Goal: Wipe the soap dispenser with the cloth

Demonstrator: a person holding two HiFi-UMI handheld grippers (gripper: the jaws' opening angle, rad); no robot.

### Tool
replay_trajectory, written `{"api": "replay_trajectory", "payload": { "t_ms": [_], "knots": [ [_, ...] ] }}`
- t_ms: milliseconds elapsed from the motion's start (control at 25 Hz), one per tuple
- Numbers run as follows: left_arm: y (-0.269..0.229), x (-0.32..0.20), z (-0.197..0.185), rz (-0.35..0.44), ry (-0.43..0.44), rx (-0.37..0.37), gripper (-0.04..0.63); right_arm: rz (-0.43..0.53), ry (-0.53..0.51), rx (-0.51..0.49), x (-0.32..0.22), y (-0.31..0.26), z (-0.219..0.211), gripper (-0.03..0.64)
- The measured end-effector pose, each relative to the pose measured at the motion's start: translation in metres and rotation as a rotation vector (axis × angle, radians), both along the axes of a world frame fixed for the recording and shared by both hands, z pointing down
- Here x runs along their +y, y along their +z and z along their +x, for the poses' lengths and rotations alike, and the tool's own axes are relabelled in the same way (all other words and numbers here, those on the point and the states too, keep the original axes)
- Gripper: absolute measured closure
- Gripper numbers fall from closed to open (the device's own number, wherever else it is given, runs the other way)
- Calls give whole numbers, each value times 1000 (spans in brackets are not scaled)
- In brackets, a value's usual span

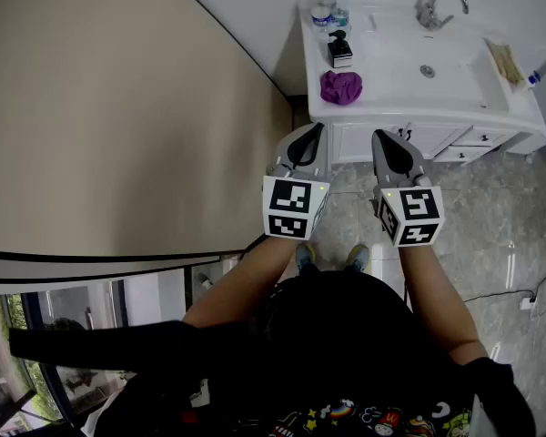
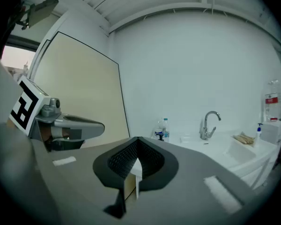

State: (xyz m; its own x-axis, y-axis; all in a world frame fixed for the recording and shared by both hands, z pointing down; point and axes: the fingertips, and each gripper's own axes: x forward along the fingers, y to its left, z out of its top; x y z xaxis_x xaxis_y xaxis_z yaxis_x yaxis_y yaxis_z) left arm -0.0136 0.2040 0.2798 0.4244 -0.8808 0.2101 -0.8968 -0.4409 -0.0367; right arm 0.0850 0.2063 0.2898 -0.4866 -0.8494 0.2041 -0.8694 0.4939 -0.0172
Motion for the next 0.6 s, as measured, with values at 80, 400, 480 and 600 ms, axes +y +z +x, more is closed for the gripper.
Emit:
{"api": "replay_trajectory", "payload": {
  "t_ms": [80, 400, 480, 600],
  "knots": [
    [0, 0, -2, 7, -1, -3, 595, 11, 1, -2, -4, -4, -5, 595],
    [3, -1, -2, -7, 0, 16, 595, 39, 6, -27, -7, -14, -7, 594],
    [3, -3, 1, -8, -6, 19, 595, 40, -1, -29, -6, -14, -3, 594],
    [3, -7, 12, -14, -22, 23, 595, 24, -17, -24, -8, -10, 10, 594]
  ]
}}
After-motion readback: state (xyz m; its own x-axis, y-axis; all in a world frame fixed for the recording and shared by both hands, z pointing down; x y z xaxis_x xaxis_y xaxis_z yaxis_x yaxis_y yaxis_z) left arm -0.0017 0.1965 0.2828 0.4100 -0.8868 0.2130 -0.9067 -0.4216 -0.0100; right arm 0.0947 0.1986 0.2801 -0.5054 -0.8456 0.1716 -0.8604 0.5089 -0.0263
